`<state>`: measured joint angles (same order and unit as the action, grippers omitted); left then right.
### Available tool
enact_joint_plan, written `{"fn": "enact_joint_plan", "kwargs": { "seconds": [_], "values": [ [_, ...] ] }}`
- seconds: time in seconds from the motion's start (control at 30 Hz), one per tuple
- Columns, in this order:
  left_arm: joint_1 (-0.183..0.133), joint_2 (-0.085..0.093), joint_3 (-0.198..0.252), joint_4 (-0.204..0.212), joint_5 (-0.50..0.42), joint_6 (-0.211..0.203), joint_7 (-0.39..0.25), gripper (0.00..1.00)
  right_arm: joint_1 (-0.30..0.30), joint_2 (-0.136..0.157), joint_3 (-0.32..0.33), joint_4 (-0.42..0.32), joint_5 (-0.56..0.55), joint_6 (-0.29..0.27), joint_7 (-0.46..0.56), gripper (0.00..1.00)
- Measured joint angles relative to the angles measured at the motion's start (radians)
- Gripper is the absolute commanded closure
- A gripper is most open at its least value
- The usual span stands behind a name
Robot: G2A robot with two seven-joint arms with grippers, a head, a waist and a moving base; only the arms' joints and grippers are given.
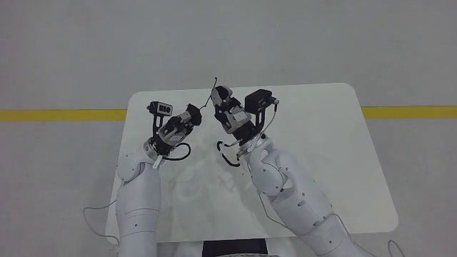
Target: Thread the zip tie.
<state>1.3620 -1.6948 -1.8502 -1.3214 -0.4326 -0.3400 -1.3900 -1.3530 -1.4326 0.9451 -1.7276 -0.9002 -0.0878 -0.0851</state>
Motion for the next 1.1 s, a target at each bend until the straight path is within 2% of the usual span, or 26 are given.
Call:
{"fn": "enact_joint_plan", "kwargs": {
  "seconds": [0.73, 1.1],
  "values": [
    [0.0, 0.0, 0.0, 0.0, 0.0, 0.0, 0.0, 1.0, -0.024, -0.001, 0.008, -0.017, -0.024, -0.01, 0.027, 1.0],
    [0.0, 0.0, 0.0, 0.0, 0.0, 0.0, 0.0, 1.0, -0.021, -0.006, 0.003, -0.011, -0.027, 0.003, 0.021, 1.0]
  ]
}}
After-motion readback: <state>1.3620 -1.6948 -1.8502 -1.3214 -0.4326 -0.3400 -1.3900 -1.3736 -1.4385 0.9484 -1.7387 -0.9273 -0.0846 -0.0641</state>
